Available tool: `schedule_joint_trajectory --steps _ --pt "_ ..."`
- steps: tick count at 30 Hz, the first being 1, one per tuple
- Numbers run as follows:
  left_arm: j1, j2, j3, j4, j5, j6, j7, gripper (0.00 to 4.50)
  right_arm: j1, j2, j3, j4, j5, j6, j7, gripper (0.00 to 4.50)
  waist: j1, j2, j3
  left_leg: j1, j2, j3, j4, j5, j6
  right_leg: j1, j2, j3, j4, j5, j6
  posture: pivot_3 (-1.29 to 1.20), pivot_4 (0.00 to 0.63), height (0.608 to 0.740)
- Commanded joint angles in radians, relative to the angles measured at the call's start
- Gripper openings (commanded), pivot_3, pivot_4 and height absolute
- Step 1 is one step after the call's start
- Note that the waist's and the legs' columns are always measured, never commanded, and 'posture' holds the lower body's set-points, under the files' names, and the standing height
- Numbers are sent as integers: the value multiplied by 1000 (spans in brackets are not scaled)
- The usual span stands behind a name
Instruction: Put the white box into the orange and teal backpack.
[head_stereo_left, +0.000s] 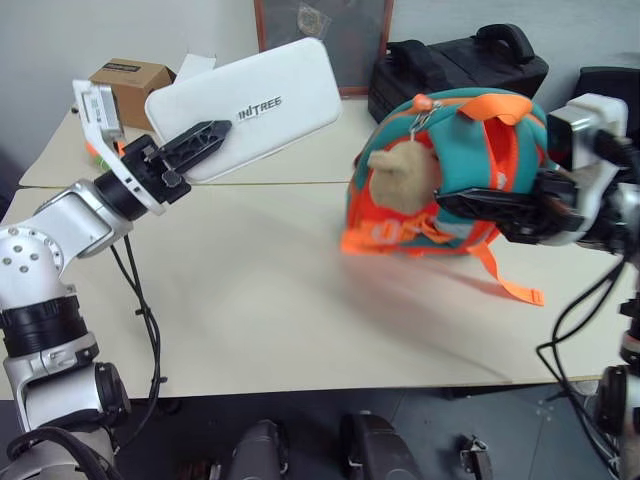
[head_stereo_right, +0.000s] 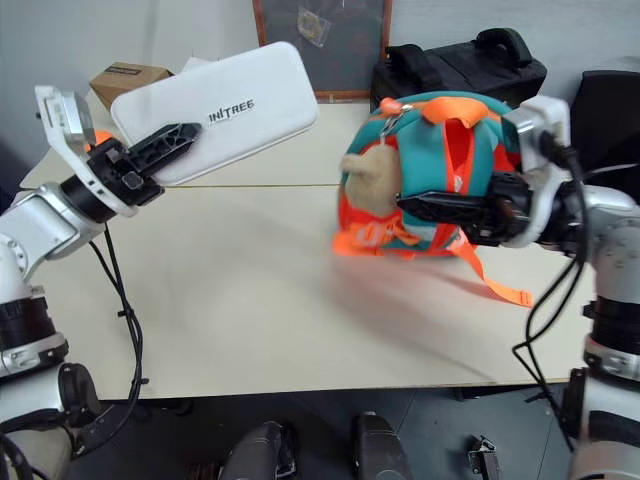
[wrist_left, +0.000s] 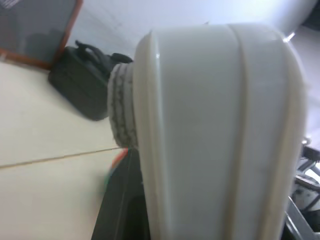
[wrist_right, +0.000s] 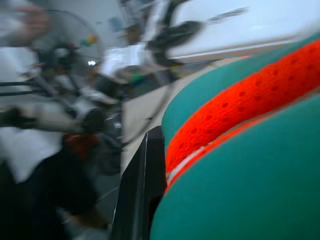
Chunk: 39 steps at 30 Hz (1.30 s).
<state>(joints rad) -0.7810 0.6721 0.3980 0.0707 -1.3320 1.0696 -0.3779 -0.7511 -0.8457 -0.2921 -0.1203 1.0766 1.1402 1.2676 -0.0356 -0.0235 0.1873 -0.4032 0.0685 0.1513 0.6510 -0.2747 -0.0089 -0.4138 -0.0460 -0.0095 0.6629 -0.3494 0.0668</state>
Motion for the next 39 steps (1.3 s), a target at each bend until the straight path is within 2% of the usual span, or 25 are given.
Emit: schedule_joint_trajectory --steps 1,6,11,15,19,23,25,27,32,39 --pt "-39 23 -34 -39 39 -22 -133 1222 22 -19 -67 -103 152 65 -51 30 2 0 0 0 0 0 0 0 0 0 0 0 0 0 0 0 150 740" --pt "-8 56 -104 -126 136 -55 -296 1222 126 6 -11 -158 76 2 -143 30 5 0 0 0 -1 0 2 0 1 1 -1 1 0 0 0 0 150 740" --pt "-19 125 -48 -121 164 -76 -354 1222 203 15 24 -174 21 -56 -177 30 4 -1 0 0 -1 0 2 1 2 0 -1 1 2 0 0 0 150 740" --pt "74 279 97 -214 71 15 -385 1222 283 -11 -3 -207 41 -67 -148 30 -5 -1 1 0 0 0 0 1 2 0 0 1 0 0 0 0 150 740" --pt "206 306 175 -360 -44 68 -320 1222 337 -40 -31 -224 81 -63 -124 30 3 -1 1 0 -1 0 -1 0 3 0 -2 1 -1 0 0 0 150 740" --pt "299 262 156 -478 -86 40 -244 1222 351 -33 -20 -231 86 -73 -136 30 9 -2 1 0 -2 -4 2 0 4 4 -3 1 -1 0 0 0 150 740" --pt "347 260 126 -522 -17 12 -247 1222 346 -29 -7 -229 81 -80 -137 30 7 -3 1 1 -3 -4 2 1 5 5 -4 1 0 2 0 0 150 740" --pt "389 267 106 -546 33 -13 -262 1222 335 -30 0 -220 83 -79 -138 30 7 -3 1 2 -3 -4 1 1 5 5 -3 1 0 2 0 0 150 740" --pt "450 293 109 -554 26 -26 -320 1222 320 -33 8 -196 78 -83 -139 30 7 -3 1 2 -2 -4 0 1 5 5 -2 1 -1 2 -1 0 150 740" --pt "455 333 -13 -600 106 -82 -433 1222 336 -26 39 -200 46 -110 -128 30 9 -3 1 2 -3 -4 0 1 5 5 -2 2 -2 2 -1 0 150 740"
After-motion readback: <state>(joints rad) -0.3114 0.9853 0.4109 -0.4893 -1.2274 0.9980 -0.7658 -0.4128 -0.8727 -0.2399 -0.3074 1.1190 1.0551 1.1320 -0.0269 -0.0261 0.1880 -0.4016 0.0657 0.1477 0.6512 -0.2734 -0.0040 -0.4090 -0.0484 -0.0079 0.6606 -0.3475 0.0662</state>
